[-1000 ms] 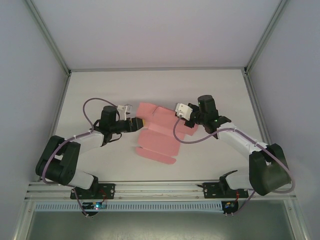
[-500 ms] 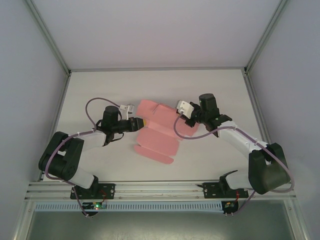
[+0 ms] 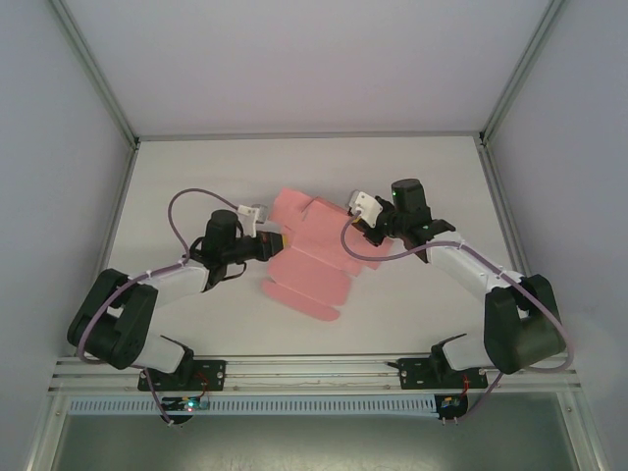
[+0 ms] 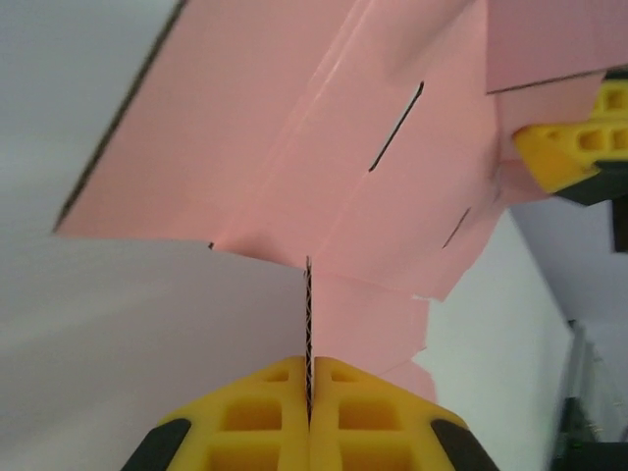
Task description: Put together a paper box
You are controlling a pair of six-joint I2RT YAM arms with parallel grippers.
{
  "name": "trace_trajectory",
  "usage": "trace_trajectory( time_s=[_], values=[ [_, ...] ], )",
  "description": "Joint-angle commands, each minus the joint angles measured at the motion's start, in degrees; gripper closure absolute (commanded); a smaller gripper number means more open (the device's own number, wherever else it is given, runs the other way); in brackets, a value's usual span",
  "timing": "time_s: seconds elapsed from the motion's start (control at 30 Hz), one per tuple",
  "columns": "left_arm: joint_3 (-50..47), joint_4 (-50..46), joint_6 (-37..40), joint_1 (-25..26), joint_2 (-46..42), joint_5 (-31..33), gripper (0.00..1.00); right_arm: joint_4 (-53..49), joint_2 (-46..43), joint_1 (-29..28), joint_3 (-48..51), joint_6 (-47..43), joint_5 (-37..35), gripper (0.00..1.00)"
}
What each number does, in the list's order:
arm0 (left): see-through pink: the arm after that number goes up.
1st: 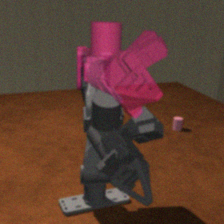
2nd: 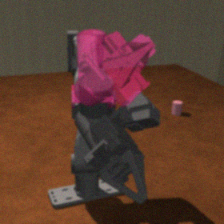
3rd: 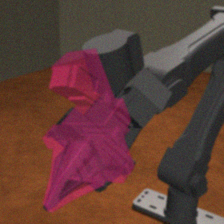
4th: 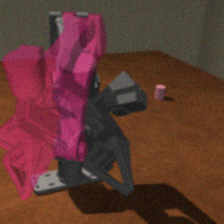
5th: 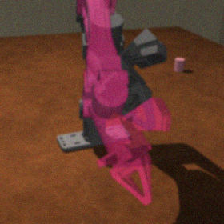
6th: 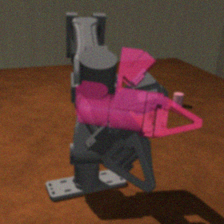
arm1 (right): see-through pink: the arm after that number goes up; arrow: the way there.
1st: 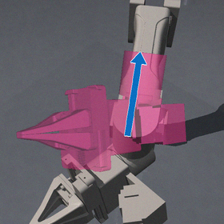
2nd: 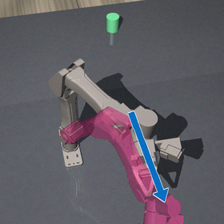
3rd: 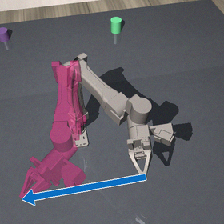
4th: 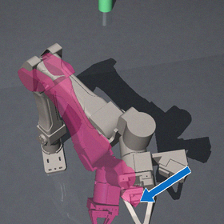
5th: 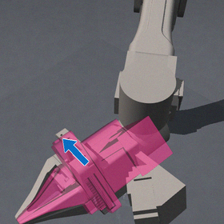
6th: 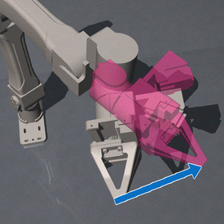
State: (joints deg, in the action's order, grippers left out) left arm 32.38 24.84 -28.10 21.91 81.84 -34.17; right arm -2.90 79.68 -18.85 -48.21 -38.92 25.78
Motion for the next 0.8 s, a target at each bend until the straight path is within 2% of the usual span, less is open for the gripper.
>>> trace_trajectory(
  time_s=[0.0,0.1,0.2,0.33,0.47,0.6,0.77],
  values=[
    [5.87,-11.55,11.66,5.22,-1.84,10.72,0.95,-2.07,0.56,0.01,-1.54,1.23,2.94,1.00],
    [10.07,-18.64,18.78,10.06,-1.13,19.17,0.96,-2.21,0.19,-0.98,-1.32,1.05,0.94,1.00],
    [12.84,-20.44,21.46,13.85,-0.05,25.12,0.97,-2.25,-0.32,-2.43,-1.19,0.90,-1.40,1.00],
    [18.52,-25.16,25.75,20.73,3.79,37.63,0.97,-2.23,-1.47,-5.64,-0.29,-1.13,-4.79,1.00],
    [25.04,-30.35,27.40,24.55,9.54,42.28,1.00,-1.13,-2.93,-9.17,1.61,-4.30,-10.02,1.00],
    [29.48,-32.34,27.16,27.42,14.75,47.85,1.00,0.33,-4.22,-10.72,3.16,-6.06,-11.26,1.00],
    [33.07,-33.37,27.63,31.57,19.33,55.24,1.00,2.75,-5.06,-13.33,6.28,-10.22,-16.37,1.00]
  ],
)
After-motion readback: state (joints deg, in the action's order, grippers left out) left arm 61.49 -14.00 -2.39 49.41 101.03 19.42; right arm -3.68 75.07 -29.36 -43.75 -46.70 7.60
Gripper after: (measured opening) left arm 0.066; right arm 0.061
